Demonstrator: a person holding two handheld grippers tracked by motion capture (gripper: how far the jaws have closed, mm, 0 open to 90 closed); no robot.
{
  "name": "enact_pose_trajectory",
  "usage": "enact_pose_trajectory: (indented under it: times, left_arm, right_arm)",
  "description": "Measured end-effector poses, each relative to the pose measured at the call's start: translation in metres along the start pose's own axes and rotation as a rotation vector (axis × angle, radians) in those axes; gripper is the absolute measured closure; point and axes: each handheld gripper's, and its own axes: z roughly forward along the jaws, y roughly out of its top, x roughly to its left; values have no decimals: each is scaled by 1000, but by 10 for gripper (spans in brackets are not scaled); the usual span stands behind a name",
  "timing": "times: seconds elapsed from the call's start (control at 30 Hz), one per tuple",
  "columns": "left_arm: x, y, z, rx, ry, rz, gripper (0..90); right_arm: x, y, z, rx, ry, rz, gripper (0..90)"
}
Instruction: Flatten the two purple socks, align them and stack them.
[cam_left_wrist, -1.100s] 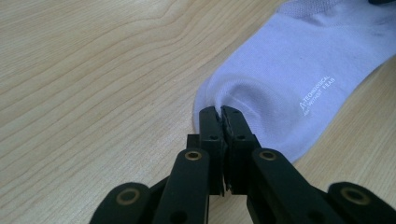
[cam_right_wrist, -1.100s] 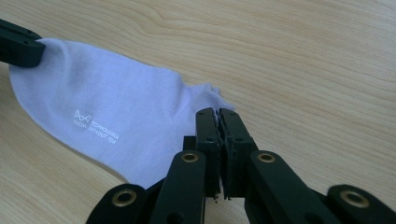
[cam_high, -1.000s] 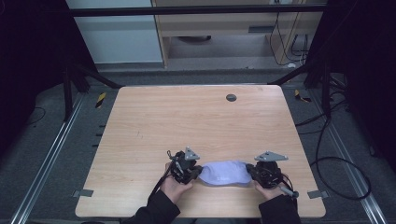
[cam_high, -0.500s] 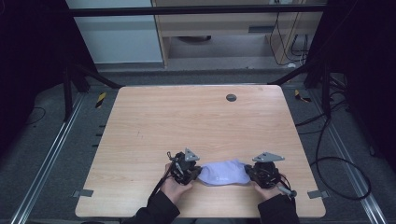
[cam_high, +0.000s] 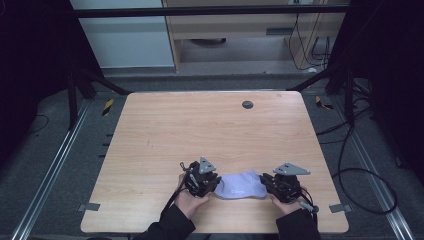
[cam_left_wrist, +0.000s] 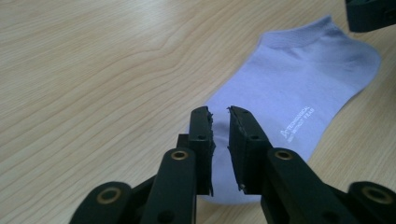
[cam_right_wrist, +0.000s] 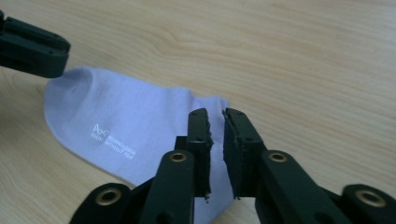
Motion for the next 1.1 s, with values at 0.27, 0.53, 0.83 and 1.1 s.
enact_pose_trajectory:
  times: [0.27,0.53,0.83,1.1]
  left_arm:
    - [-6,-9,22,63,-1,27,847]
    - [-1,-10,16,34,0,18,820]
    - [25,0,-26,-93,13,-23,674]
    - [67,-16,-53,-144,70,-100,460]
  right_arm:
    - [-5,-11,13,103,0,-1,893]
    - [-7,-15,14,132,5,12,884]
    - [-26,-7,-10,-57,-57,53,740]
    - [-54,-16,-9,-77,-160,118,413]
